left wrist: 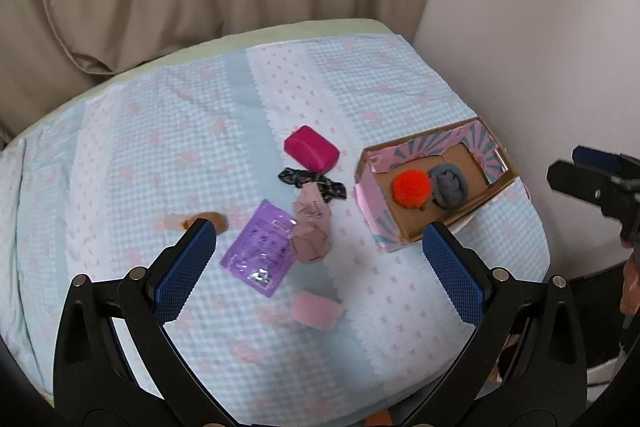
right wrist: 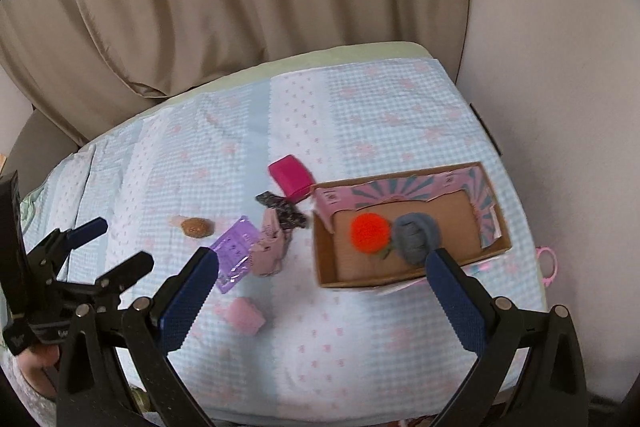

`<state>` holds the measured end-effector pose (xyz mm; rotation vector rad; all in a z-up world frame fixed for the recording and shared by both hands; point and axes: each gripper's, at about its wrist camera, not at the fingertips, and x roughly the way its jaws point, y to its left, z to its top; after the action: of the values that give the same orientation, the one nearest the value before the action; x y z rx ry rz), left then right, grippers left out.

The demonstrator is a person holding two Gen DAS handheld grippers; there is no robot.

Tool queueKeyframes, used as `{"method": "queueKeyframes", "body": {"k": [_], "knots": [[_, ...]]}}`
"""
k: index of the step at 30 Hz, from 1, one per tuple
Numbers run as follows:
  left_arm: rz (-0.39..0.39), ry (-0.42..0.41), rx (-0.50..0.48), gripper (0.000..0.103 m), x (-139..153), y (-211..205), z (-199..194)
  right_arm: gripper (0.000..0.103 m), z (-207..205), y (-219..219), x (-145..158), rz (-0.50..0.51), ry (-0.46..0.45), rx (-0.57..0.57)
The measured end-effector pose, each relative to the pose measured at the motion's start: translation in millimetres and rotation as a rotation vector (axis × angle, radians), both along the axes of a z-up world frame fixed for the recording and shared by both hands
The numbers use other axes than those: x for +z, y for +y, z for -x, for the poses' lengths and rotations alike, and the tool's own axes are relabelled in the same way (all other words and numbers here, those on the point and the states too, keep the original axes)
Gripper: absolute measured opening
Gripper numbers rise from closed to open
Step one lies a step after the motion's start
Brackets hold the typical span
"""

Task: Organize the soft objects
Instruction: 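Lift both tools out of the box and move toward the remaining items, then grasp the beige mask with the left tool while the right tool grasps the pink wristband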

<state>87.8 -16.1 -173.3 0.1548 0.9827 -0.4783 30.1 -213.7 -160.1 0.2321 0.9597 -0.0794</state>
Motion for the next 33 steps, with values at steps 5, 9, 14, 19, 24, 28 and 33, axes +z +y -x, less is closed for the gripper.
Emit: {"method": "queueKeyframes", "body": {"k": [5, 9, 14, 19, 24, 28, 33], "knots": [[-0.003, 0.028, -0.060, 0.103, -19.3, 22.3, -16.4, 0.103, 1.5, 34.1, -16.8, -0.006, 0.015, -0.022], [-0.005, 0.056, -0.106, 0.103, -39.3, 27.6, -31.0, 0.103, 2.8, 55.4, -35.0, -0.020, 0.039, -0.032], [-0.016, 0.093, -0.180, 0.103, -76.5, 23.6, -53.7, 0.103, -0.7, 80.2, -72.5, -0.024, 0.069, -0.016], [-0.037, 0.115, -0.236, 0.103, -112.1, 14.1, -75.0, 0.103, -10.8, 98.4, -117.6, -0.044, 0.100, 0.013], [-0.064, 0.152, -0.275, 0.102, -157.8, -4.4, -100.3, 0.103, -20.4, 113.8, -161.1, -0.053, 0.150, 0.038], [-0.078, 0.196, -0.311, 0.101, -192.9, -23.3, -114.7, 0.103, -25.9, 123.2, -197.5, -0.072, 0.211, 0.020], [-0.118, 0.229, -0.380, 0.100, -232.7, -49.3, -122.8, 0.103, -25.9, 123.2, -241.7, -0.209, 0.275, -0.082]]}}
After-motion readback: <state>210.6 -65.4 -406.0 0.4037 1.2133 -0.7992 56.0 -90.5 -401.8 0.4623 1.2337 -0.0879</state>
